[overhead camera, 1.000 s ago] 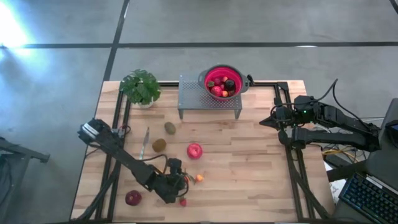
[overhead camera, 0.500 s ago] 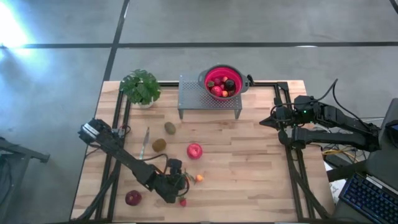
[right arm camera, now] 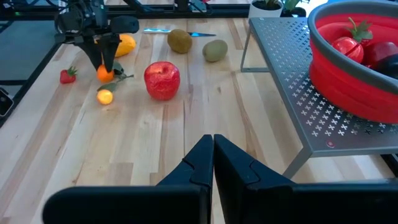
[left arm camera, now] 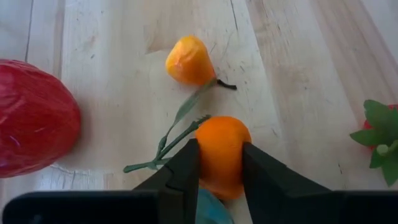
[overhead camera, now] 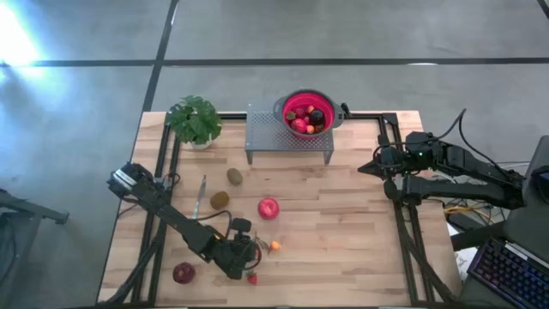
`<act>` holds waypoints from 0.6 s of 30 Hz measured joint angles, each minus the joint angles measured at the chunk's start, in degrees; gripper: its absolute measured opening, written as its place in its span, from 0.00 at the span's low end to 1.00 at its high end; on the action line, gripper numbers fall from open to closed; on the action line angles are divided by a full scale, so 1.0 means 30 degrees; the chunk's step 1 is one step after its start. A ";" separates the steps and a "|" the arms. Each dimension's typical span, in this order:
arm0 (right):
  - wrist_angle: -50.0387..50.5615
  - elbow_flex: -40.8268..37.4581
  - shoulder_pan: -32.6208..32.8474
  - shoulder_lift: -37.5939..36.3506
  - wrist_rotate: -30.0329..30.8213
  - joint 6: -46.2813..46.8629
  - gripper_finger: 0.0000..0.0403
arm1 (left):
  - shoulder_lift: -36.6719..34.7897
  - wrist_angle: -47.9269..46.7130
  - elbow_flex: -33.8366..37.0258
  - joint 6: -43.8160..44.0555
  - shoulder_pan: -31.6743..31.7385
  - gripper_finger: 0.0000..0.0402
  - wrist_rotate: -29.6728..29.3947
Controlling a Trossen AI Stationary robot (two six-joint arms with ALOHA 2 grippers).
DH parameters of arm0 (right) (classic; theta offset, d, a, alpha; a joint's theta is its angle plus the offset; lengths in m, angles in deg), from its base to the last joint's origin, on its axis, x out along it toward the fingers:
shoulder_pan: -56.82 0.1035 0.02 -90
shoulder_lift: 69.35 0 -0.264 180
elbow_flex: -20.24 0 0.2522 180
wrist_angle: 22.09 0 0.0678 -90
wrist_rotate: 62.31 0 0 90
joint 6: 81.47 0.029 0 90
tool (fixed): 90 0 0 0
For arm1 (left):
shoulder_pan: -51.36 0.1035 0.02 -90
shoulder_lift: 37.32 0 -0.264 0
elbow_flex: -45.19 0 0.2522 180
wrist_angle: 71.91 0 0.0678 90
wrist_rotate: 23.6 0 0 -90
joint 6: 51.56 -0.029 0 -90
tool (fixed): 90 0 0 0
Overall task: Pick & Place Fruit
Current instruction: Put the orange into the strainer bowl on the shelf
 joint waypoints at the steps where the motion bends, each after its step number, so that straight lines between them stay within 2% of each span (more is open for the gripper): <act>1: 0.0000 0.0000 0.0006 0.0000 -0.0007 -0.0022 0.02 | -0.0062 -0.0012 0.0004 -0.0006 0.0000 0.25 0.0019; 9: 0.0000 0.0000 0.0006 -0.0006 -0.0006 -0.0012 0.02 | -0.1626 -0.0561 -0.0606 -0.1819 0.0034 0.25 -0.0428; 12: 0.0000 0.0000 0.0005 0.0000 -0.0003 0.0024 0.02 | -0.2474 -0.0486 -0.1349 -0.4001 0.0153 0.26 -0.1784; 18: -0.0001 0.0000 0.0001 0.0000 -0.0007 -0.0015 0.02 | -0.3493 0.0757 -0.2993 -1.0241 0.1557 0.27 -0.6374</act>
